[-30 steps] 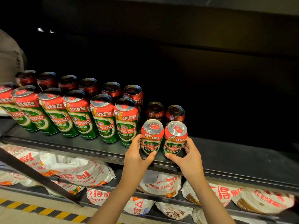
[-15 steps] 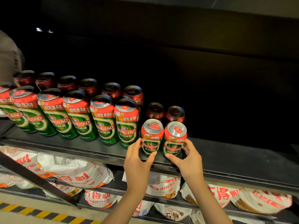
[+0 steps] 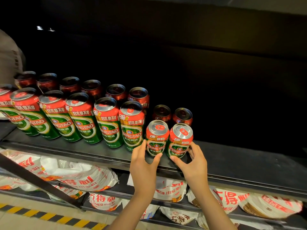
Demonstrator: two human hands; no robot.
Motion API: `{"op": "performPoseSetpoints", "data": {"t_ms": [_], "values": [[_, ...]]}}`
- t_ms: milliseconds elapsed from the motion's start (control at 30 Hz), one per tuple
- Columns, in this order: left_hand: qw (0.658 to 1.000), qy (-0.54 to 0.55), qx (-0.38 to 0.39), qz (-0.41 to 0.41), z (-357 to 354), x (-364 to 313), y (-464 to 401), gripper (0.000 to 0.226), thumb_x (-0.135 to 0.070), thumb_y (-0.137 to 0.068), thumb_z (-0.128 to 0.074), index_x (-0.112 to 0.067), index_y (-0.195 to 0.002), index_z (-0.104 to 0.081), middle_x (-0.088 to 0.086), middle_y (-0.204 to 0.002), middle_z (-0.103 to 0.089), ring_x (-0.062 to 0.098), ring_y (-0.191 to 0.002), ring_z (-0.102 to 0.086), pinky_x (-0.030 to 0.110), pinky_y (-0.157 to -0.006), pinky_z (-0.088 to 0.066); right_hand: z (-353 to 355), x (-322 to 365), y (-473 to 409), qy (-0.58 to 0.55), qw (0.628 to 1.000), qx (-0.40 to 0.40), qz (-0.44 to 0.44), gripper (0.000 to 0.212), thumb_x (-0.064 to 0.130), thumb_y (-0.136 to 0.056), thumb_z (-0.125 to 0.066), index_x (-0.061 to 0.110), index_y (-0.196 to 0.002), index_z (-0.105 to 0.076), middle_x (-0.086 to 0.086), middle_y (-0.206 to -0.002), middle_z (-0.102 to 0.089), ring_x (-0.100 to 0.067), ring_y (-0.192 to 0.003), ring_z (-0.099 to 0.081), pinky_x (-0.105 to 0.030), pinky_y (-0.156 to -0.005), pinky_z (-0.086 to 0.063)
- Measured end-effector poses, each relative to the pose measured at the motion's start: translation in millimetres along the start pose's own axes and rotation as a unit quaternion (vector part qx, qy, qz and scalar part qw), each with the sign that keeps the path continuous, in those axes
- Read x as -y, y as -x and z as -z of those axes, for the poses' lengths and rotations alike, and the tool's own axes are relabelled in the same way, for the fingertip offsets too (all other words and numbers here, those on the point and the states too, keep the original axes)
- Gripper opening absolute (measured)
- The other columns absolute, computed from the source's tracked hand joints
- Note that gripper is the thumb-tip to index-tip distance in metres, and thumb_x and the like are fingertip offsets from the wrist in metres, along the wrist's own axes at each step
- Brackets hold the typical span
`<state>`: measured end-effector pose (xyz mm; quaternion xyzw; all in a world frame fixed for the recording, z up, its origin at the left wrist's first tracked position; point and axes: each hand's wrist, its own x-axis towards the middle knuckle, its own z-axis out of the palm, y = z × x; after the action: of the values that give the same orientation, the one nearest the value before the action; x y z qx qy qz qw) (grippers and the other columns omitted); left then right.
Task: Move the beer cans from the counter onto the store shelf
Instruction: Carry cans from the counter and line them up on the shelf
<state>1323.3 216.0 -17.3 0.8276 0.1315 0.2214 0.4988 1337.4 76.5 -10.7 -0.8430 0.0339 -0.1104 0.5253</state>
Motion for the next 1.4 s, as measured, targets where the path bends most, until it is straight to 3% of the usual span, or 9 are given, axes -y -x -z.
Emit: {"op": "performPoseSetpoints", "data": {"t_ms": [167,467,667,767,867,1000,1100,1267,1400], "values": [[1.0,0.004,0.005,0.008,1.7,0.5,-1.3,0.065,-0.029,-0.074,-0.077,-0.017,-0.132,-0.052,-0.002,-0.124,-0.057,0.012,-0.114,-0.055,0.029,-0.096,-0.048,-0.9,-2.5,0.6,0.006,1.0,-0.005,0.01,0.065,0.021,-0.071,-0.082,0.025,-0.127,-0.05,0.018,-0.112,-0.051,0.016,-0.103,-0.046,0.007,-0.08,-0.033],[1.0,-0.001,0.015,0.012,-0.3,-3.4,1.1,0.063,-0.028,-0.078,-0.073,-0.018,-0.134,-0.047,-0.003,-0.126,-0.052,0.011,-0.117,-0.051,0.02,-0.092,-0.041,-2.0,-5.8,1.3,0.025,0.999,-0.01,0.02,0.064,0.024,-0.071,-0.081,0.02,-0.128,-0.05,0.011,-0.117,-0.055,0.004,-0.108,-0.051,0.006,-0.082,-0.033],[0.996,0.032,0.083,0.025,11.2,7.9,-0.8,0.059,-0.014,-0.084,-0.065,-0.017,-0.138,-0.042,-0.001,-0.136,-0.05,0.013,-0.126,-0.047,0.035,-0.106,-0.04,-2.1,2.3,4.7,0.06,0.998,-0.007,0.015,0.064,0.025,-0.074,-0.079,0.02,-0.13,-0.048,0.008,-0.119,-0.054,-0.003,-0.109,-0.05,0.001,-0.08,-0.036],[0.99,0.063,0.123,0.029,19.8,10.1,-5.1,0.058,-0.011,-0.084,-0.064,-0.019,-0.138,-0.043,-0.002,-0.136,-0.052,0.011,-0.127,-0.047,0.035,-0.107,-0.04,-4.5,9.7,9.3,0.081,0.997,-0.007,0.004,0.069,0.024,-0.076,-0.078,0.02,-0.136,-0.043,0.008,-0.122,-0.052,-0.005,-0.113,-0.048,-0.003,-0.082,-0.034],[0.982,0.105,0.156,0.034,29.4,8.2,-7.0,0.055,-0.009,-0.085,-0.064,-0.018,-0.136,-0.045,-0.004,-0.133,-0.051,0.008,-0.123,-0.047,0.025,-0.102,-0.039,-9.5,14.3,21.7,0.076,0.997,-0.018,-0.024,0.076,0.022,-0.079,-0.074,0.022,-0.143,-0.033,0.008,-0.134,-0.045,-0.001,-0.121,-0.04,-0.012,-0.094,-0.033],[0.968,0.152,0.19,0.064,47.7,4.9,-5.5,0.049,-0.011,-0.088,-0.061,-0.014,-0.134,-0.045,-0.004,-0.126,-0.048,0.008,-0.114,-0.047,0.022,-0.09,-0.039,-12.0,24.2,45.3,0.074,0.995,-0.053,-0.049,0.063,0.017,-0.087,-0.066,0.019,-0.142,-0.036,0.004,-0.14,-0.043,-0.007,-0.127,-0.04,-0.024,-0.103,-0.036],[0.961,0.143,0.226,0.065,63.7,9.5,-2.0,0.036,-0.012,-0.088,-0.061,-0.017,-0.123,-0.054,-0.005,-0.117,-0.055,0.009,-0.106,-0.054,0.019,-0.084,-0.041,-8.7,35.2,72.3,0.053,0.992,-0.083,-0.084,0.05,0.018,-0.09,-0.06,0.024,-0.136,-0.042,0.011,-0.132,-0.045,-0.003,-0.119,-0.042,-0.011,-0.092,-0.035],[0.918,0.121,0.377,0.033,77.7,6.7,17.5,0.018,-0.01,-0.089,-0.058,-0.021,-0.103,-0.06,-0.008,-0.097,-0.064,-0.004,-0.088,-0.059,0.0,-0.068,-0.041,9.1,39.2,139.6,-0.004,0.982,-0.132,-0.132,0.027,0.021,-0.091,-0.059,0.03,-0.116,-0.057,0.021,-0.115,-0.057,0.01,-0.106,-0.051,-0.005,-0.084,-0.039],[0.842,0.104,0.529,0.004,72.3,-7.7,59.1,0.015,-0.007,-0.091,-0.056,-0.015,-0.101,-0.062,-0.013,-0.089,-0.061,-0.003,-0.082,-0.058,-0.001,-0.068,-0.041,38.0,31.1,221.9,-0.008,0.959,-0.204,-0.196,0.025,0.016,-0.09,-0.061,0.027,-0.113,-0.061,0.017,-0.109,-0.063,0.005,-0.103,-0.057,-0.011,-0.084,-0.045]]}}
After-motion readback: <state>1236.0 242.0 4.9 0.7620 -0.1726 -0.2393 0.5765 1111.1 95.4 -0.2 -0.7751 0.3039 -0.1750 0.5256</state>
